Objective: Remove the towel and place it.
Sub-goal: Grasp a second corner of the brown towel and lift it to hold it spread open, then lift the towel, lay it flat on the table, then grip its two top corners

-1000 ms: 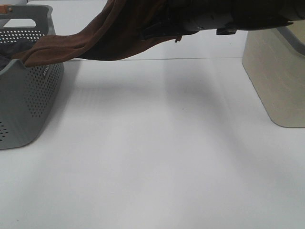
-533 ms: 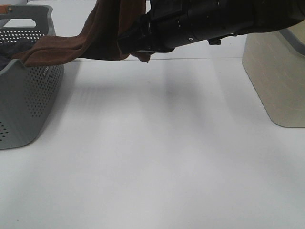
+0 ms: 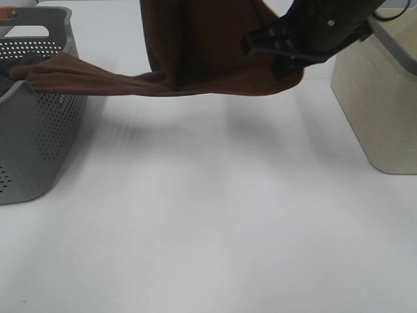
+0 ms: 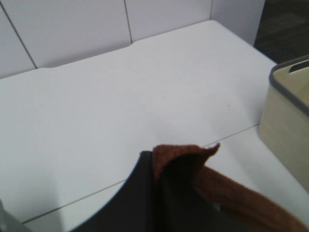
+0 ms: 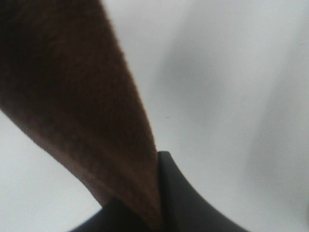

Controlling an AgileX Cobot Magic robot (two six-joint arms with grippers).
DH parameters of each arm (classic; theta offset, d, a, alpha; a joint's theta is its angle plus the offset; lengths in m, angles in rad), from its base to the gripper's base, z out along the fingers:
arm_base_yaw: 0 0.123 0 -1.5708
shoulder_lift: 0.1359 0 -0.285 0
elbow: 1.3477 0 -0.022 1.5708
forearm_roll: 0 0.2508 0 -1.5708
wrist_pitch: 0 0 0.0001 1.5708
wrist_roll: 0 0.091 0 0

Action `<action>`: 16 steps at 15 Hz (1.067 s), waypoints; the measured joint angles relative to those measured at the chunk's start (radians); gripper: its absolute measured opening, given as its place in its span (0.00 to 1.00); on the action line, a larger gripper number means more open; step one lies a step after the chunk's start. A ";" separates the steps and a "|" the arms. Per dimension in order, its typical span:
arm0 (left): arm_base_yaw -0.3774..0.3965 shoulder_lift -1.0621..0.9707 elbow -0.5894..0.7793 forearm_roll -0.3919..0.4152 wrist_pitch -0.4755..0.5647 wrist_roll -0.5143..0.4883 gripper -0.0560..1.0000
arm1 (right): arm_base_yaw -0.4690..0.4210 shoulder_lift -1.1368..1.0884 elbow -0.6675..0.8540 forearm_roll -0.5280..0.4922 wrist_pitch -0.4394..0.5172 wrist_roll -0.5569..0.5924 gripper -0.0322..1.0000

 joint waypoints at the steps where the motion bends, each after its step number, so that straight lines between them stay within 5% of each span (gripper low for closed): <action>1: 0.000 0.002 0.000 0.023 0.033 0.001 0.05 | -0.041 -0.030 -0.024 -0.041 0.007 0.026 0.03; 3: 0.000 0.012 0.000 0.032 0.029 0.002 0.05 | -0.097 -0.072 -0.095 -0.066 0.011 0.021 0.03; 6: 0.000 0.002 -0.017 0.049 -0.110 0.001 0.05 | -0.104 -0.077 -0.267 -0.065 0.017 -0.068 0.03; 11: 0.027 -0.009 -0.096 0.201 -0.053 -0.047 0.05 | -0.104 -0.076 -0.465 -0.079 -0.036 -0.095 0.03; 16: 0.138 0.147 -0.096 0.150 -0.078 -0.071 0.05 | -0.105 0.073 -0.465 -0.253 -0.176 -0.059 0.03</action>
